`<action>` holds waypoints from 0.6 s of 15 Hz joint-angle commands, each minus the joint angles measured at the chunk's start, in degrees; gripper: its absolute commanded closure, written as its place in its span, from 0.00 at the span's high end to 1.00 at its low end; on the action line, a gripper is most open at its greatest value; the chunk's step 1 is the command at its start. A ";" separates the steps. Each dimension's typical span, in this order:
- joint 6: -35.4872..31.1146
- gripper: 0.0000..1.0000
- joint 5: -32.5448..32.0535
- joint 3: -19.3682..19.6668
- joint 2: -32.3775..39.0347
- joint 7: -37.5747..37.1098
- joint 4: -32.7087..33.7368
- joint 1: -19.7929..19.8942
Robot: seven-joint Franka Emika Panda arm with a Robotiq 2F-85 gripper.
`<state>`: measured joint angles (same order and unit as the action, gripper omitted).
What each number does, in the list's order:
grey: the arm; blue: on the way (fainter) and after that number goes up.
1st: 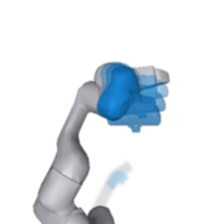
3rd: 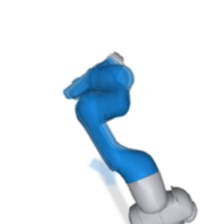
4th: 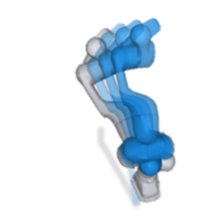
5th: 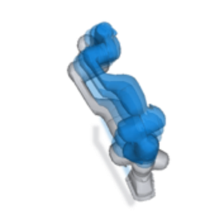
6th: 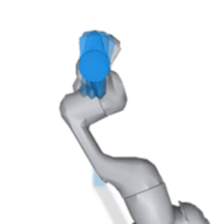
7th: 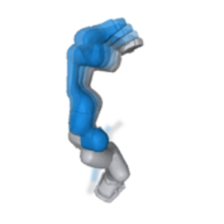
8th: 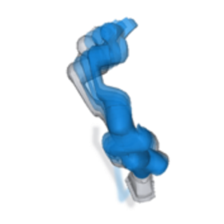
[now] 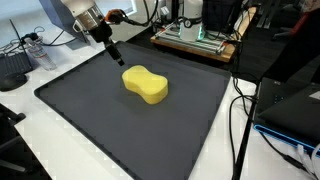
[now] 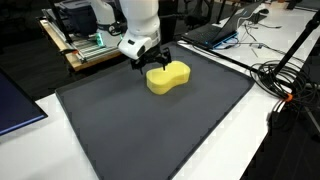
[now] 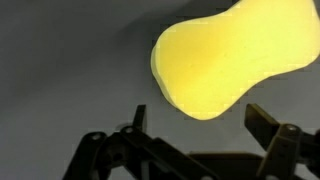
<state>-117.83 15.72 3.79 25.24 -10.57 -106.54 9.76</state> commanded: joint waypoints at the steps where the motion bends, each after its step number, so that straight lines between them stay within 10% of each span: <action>1: 7.12 1.00 5.04 0.00 4.77 2.80 7.07 2.96; 9: 11.88 1.00 16.74 -0.85 11.65 11.10 12.84 10.50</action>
<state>-109.17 27.98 3.77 33.75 -3.32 -97.02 17.25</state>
